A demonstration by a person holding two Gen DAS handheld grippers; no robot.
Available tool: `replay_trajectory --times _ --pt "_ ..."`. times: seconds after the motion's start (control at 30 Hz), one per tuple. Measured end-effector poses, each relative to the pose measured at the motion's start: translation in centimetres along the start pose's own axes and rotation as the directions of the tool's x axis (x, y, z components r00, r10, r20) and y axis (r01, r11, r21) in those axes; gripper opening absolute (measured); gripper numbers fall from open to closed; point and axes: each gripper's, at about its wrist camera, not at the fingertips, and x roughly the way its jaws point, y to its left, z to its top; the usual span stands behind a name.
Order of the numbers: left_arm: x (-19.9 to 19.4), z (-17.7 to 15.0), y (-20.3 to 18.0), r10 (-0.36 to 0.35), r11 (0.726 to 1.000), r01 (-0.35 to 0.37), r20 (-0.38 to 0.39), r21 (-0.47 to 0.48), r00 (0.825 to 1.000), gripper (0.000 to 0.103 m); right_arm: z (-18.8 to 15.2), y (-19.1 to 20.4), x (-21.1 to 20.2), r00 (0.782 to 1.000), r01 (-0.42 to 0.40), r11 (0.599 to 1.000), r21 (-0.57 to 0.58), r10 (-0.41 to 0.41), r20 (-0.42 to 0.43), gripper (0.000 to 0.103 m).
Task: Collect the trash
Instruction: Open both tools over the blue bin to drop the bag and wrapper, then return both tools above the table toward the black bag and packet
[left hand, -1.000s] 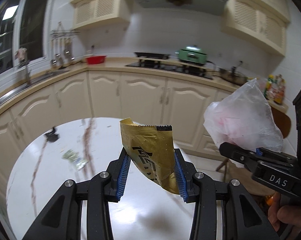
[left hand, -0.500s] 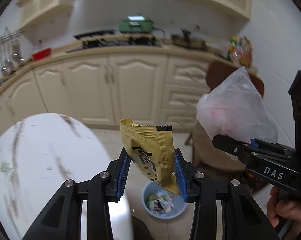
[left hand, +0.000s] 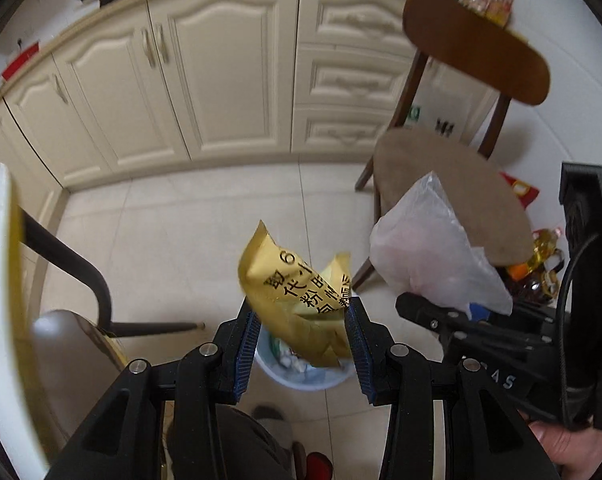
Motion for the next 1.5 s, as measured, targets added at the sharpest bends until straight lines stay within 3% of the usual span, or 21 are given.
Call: replay_trajectory --times 0.1,0.23,0.3,0.33,0.37,0.43,0.47,0.67,0.93,1.13,1.3,1.5 --pt "1.4 0.9 -0.1 0.006 1.0 -0.006 -0.027 0.0 1.0 0.038 -0.4 -1.3 1.6 1.0 -0.007 1.0 0.027 0.008 -0.028 0.032" --pt "3.4 4.6 -0.4 0.019 1.0 -0.019 -0.036 0.004 0.999 0.04 -0.1 -2.2 3.2 0.999 -0.005 0.999 0.046 0.008 -0.053 0.035" --pt "3.8 5.9 -0.3 0.03 1.0 -0.03 -0.039 0.008 0.999 0.056 0.1 -2.5 3.7 0.998 0.005 0.998 0.062 -0.001 -0.059 0.043" --pt "4.5 6.7 0.5 0.045 0.999 -0.044 -0.035 0.007 0.998 0.062 0.1 -2.6 3.9 0.998 0.007 0.997 0.073 -0.002 -0.065 0.058" --pt "4.4 6.7 0.3 0.061 0.998 -0.061 -0.024 0.008 0.998 0.071 0.1 -2.8 4.1 0.998 0.013 0.997 0.082 -0.007 -0.068 0.081" --pt "3.9 6.7 0.3 0.087 0.996 -0.087 0.005 0.009 0.996 0.077 0.2 -2.9 4.1 0.998 0.029 0.994 0.102 -0.023 -0.063 0.098" --pt "3.5 6.5 0.2 0.095 0.995 -0.095 0.014 0.008 0.995 0.079 0.1 -3.0 4.1 0.998 0.033 0.994 0.105 -0.026 -0.062 0.1" --pt "-0.5 4.1 -0.5 0.135 0.991 -0.136 0.08 -0.002 0.988 0.087 -0.2 -2.7 3.0 0.996 0.08 0.989 0.127 -0.073 -0.057 0.103" --pt "-8.7 0.2 1.4 0.12 0.992 -0.111 0.165 -0.061 0.979 0.088 0.4 0.8 -1.1 0.997 0.068 0.994 0.082 -0.069 0.02 0.103" --pt "-15.4 -3.1 5.1 0.146 0.985 -0.118 0.231 -0.129 0.962 0.094 1.3 6.3 -5.1 0.994 0.028 1.0 -0.007 -0.027 0.108 0.103" --pt "-20.6 -6.5 8.3 0.222 0.965 -0.168 0.292 -0.2 0.93 0.101 1.3 12.3 -8.0 0.984 -0.014 0.994 -0.105 0.032 0.173 0.103" --pt "-25.5 -11.5 11.6 0.274 0.937 -0.175 0.323 -0.303 0.906 0.102 0.2 19.9 -9.7 0.974 -0.052 0.971 -0.235 0.101 0.201 0.103"
